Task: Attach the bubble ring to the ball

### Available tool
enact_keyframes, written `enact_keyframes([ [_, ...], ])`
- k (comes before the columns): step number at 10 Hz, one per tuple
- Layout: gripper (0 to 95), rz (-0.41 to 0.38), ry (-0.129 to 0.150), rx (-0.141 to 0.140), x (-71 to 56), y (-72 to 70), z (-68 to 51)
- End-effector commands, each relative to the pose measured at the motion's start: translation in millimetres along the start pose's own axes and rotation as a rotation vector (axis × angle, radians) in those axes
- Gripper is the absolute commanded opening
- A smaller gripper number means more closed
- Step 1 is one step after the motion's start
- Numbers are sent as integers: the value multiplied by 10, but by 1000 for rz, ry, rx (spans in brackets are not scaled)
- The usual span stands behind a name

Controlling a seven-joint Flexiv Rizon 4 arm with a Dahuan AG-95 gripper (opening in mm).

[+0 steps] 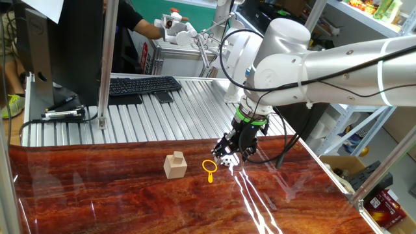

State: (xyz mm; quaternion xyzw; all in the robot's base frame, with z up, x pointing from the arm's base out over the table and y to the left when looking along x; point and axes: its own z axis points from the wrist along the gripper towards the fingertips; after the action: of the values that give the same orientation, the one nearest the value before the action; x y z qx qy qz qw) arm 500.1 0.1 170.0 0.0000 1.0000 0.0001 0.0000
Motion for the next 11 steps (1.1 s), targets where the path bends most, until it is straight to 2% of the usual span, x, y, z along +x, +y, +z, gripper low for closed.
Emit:
enact_keyframes([
  [1,0,194,-5,-46,1,-1,0],
  [11,0,194,-4,-48,-3,9,29],
])
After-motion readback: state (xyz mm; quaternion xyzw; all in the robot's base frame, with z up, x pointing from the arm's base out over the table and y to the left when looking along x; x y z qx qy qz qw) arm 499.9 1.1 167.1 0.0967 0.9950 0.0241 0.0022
